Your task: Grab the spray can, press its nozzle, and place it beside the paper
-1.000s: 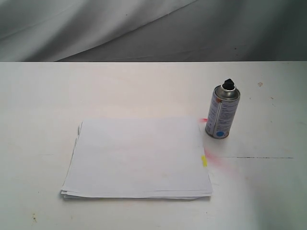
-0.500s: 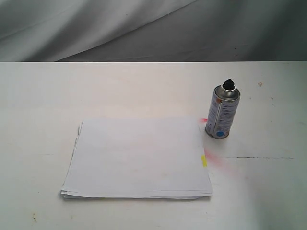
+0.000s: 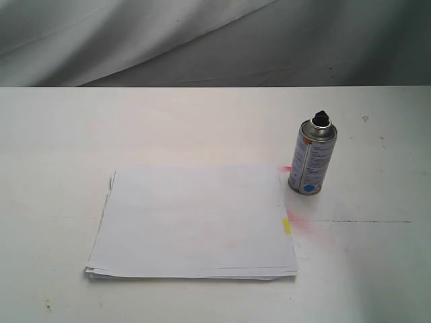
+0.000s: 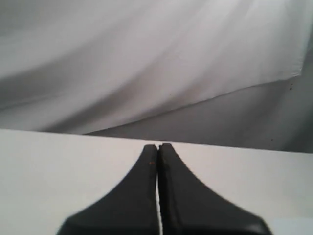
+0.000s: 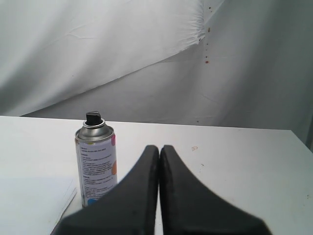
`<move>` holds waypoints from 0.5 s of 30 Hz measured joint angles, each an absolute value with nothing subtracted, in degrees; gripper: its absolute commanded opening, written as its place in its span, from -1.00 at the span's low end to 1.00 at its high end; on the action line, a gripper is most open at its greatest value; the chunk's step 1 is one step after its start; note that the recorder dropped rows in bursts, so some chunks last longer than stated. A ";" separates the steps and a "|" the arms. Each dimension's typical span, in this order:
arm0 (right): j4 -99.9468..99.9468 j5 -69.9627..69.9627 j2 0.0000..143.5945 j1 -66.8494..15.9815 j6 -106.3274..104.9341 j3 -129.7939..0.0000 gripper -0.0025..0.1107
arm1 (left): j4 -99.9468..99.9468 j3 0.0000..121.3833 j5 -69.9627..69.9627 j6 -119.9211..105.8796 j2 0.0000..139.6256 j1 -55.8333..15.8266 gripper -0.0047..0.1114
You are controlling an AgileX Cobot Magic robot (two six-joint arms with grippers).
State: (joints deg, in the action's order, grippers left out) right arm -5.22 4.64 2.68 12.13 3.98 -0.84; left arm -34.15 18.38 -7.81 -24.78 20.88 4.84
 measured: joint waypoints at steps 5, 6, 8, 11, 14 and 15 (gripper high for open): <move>-5.22 4.64 2.68 12.13 3.98 -0.84 -0.96 | -17.10 13.48 -7.92 -7.70 20.88 4.84 -0.92; -5.22 4.64 2.68 12.13 3.98 -0.84 -0.96 | -15.33 12.51 -7.92 -6.32 20.88 4.84 -0.92; -5.22 4.64 2.68 12.13 3.98 -0.84 -0.96 | -12.94 10.78 -8.02 -4.98 20.88 4.84 -0.92; -5.22 4.64 2.68 12.13 3.98 -0.84 -0.96 | -9.80 8.31 -8.02 -4.22 20.88 4.84 -0.92; -5.22 4.64 2.68 12.13 3.98 -0.84 -0.96 | -8.49 6.37 -8.02 -4.09 20.88 4.84 -0.92; -5.22 4.64 2.68 12.13 3.98 -0.84 -0.96 | -8.34 5.74 -8.02 -4.09 20.88 4.84 -0.92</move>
